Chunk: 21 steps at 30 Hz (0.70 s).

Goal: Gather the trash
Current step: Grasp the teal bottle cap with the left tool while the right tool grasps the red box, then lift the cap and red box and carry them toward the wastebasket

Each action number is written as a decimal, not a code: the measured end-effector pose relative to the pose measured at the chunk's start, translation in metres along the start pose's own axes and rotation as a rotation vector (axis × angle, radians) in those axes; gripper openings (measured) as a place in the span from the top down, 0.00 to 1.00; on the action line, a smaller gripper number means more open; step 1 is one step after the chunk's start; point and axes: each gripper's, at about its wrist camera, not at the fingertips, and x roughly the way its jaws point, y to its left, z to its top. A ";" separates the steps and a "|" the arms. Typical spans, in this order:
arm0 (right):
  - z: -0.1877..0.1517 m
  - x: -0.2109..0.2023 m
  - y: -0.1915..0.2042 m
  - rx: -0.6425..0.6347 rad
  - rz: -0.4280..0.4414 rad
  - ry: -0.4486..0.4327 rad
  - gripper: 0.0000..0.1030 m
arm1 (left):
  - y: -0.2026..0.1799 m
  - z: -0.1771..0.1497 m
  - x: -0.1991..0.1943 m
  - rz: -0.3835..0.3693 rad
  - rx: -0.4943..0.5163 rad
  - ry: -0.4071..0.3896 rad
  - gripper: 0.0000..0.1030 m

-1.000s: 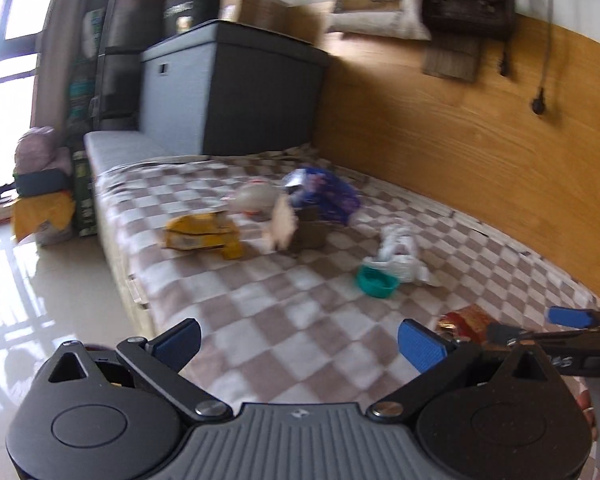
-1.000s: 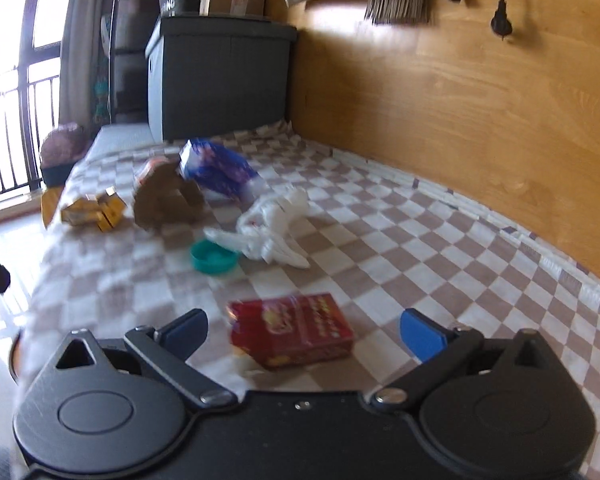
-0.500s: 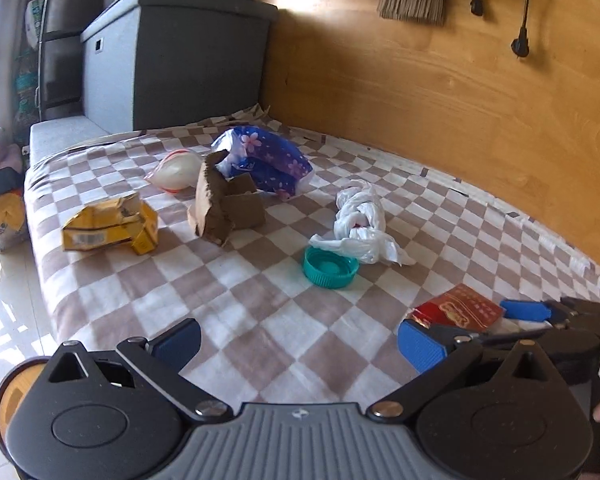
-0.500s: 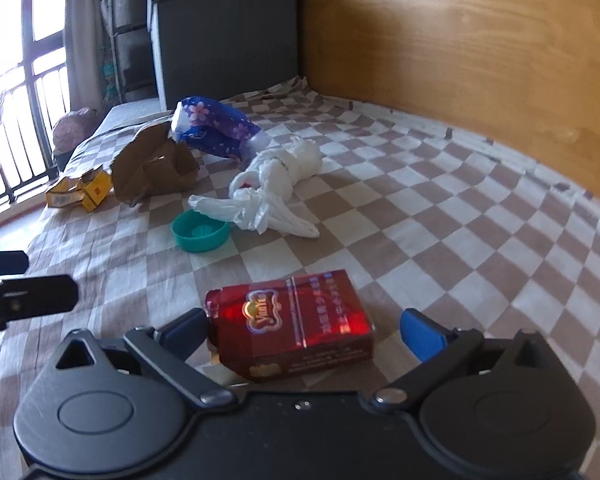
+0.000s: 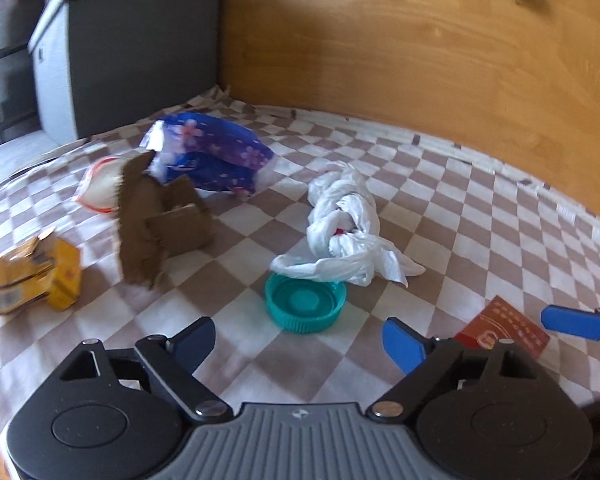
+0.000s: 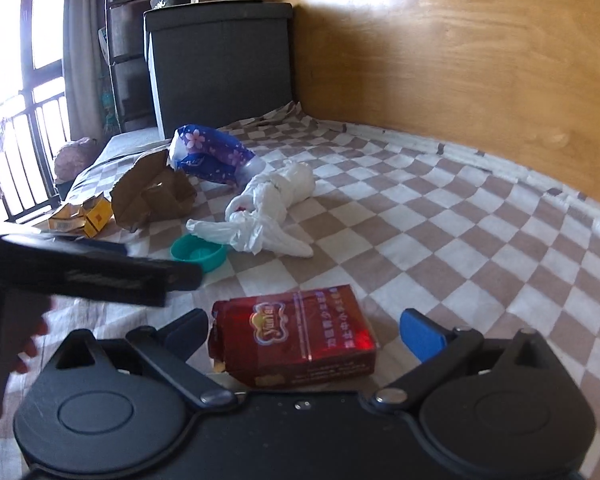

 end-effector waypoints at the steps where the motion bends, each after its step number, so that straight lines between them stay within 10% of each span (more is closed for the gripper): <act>1: 0.000 0.002 0.000 0.003 -0.001 0.005 0.00 | -0.001 0.002 0.006 -0.001 0.005 0.009 0.15; 21: -0.005 0.004 0.009 -0.016 -0.004 0.009 0.15 | -0.009 0.008 0.022 0.022 0.058 0.008 0.51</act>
